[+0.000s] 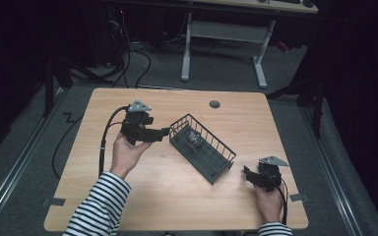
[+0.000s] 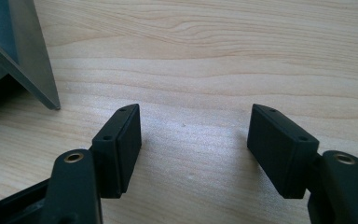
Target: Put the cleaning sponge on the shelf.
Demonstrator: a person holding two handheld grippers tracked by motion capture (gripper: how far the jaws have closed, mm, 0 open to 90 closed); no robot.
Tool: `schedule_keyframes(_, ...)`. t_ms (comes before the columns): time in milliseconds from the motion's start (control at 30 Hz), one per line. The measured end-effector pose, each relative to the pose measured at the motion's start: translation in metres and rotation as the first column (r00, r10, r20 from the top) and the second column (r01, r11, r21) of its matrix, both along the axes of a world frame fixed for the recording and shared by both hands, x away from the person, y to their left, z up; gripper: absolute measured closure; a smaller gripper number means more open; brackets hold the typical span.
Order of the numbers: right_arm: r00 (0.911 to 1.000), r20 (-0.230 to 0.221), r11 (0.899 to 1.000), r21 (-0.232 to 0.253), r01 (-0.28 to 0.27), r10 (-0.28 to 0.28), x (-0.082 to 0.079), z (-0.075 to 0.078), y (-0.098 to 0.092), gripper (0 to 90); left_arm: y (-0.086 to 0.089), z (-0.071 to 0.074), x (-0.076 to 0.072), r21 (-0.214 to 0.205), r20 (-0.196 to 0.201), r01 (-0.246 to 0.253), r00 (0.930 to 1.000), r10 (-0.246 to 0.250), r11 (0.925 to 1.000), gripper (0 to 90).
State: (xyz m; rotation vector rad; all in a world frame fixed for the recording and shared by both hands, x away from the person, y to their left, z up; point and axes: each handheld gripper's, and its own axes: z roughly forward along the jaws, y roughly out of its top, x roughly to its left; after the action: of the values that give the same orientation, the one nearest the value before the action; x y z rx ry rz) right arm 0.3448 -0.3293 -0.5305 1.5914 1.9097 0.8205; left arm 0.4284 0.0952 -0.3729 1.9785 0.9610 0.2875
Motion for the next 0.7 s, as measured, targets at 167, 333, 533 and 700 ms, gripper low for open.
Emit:
schedule_keyframes(167,1.0,0.0,1.0,-0.001,-0.002,0.002,0.0,0.0,0.0,35.1,0.012,0.0,-0.008,-0.003,0.01,-0.018,0.9998,0.019,0.9998,23.8)
schedule_keyframes(333,1.0,0.0,1.0,-0.004,-0.002,0.002,0.0,0.0,0.0,35.1,0.03,-0.002,-0.016,-0.023,0.006,-0.042,0.9991,0.042,0.9989,22.8)
schedule_keyframes(533,1.0,-0.001,1.0,-0.003,-0.002,0.002,0.0,0.0,0.0,35.1,0.045,-0.005,-0.029,-0.028,0.016,-0.061,0.998,0.062,0.9977,21.6)
schedule_keyframes(700,1.0,-0.001,1.0,-0.003,-0.002,0.002,0.0,0.0,0.0,34.8,0.06,-0.011,-0.035,-0.037,0.008,-0.088,0.9961,0.088,0.9954,21.4)
